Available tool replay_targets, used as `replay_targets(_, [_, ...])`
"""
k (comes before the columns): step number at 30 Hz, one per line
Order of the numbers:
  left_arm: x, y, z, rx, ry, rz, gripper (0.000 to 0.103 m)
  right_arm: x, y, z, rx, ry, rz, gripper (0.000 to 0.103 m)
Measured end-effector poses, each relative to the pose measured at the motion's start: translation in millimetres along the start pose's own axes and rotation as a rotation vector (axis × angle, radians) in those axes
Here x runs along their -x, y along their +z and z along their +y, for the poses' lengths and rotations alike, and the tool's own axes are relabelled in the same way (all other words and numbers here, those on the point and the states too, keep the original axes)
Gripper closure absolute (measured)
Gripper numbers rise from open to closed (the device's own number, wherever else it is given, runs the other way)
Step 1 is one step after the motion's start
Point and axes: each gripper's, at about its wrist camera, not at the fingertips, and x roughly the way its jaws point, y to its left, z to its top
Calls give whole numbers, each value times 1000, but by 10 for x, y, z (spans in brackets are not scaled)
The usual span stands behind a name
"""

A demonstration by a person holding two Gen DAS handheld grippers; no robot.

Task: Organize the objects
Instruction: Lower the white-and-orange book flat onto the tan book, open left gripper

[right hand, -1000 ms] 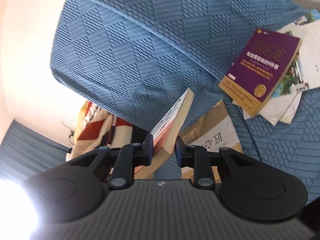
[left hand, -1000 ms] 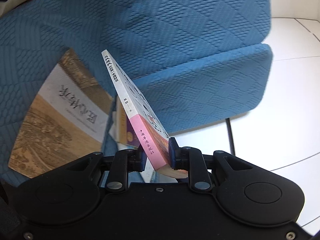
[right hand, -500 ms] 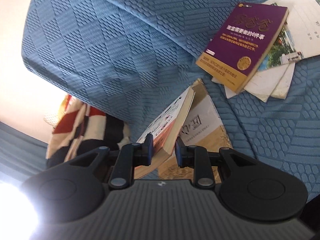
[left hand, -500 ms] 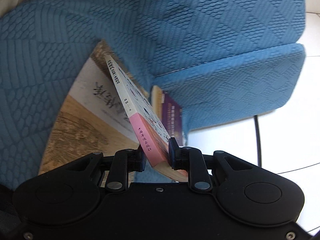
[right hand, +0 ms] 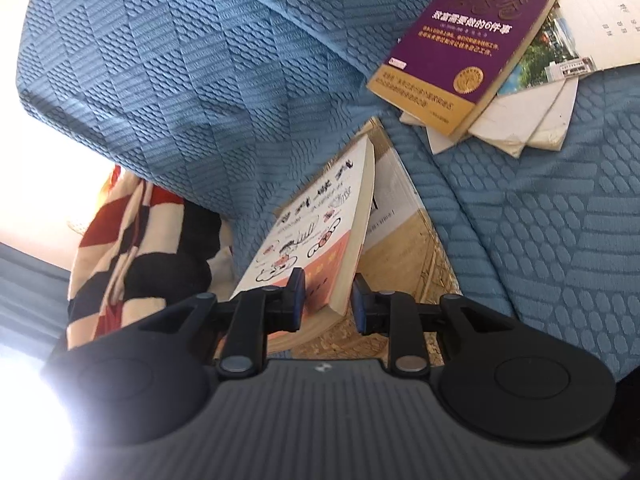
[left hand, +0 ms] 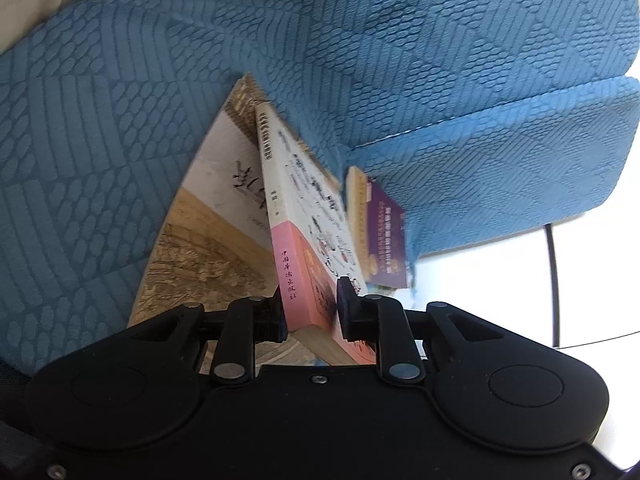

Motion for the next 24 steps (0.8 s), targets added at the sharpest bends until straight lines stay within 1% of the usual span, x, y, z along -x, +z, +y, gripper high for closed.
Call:
replay_targets(5, [-81,-45,-25,-42,99,17,75,-66,-63,-17,31,-64,29,71])
replay_targets(6, [-97,-61,-31,-54,122,22,73,-80,-78,-24,37,-78,34,71])
replay_targets(9, [-136,-104,-34,-75,177,31,70,-133,-114,-67,47,-106,55,71])
replay_targets(11, [-159,-117,-22,-73,205,39,65,-173,-141,-92,60,-142,72,72])
replay_targets(12, [-158,-126,-21,-79,223,35,60,-193,-159,-98,73,-161,84,72])
replay_targets(13, [-154,-135,-22,-87,244,29,56,-209,-170,-104,75,-168,97,73])
replay_targets(15, [-138,-151,-21,-93,258,23,54,-227,-192,-111,73,-177,115,73])
replay_targets(17, [-112,-162,-28,-91,263,20,45,-220,-194,-106,75,-180,122,73])
replay_targets(18, [-95,-173,-39,-94,266,15,37,-205,-193,-98,79,-180,121,73])
replay_targets(19, [-83,-189,-46,-100,273,11,33,-189,-194,-91,82,-180,121,72])
replay_targets(24, [-16,-270,-197,-145,347,-3,30,-29,-179,-42,109,-173,119,72])
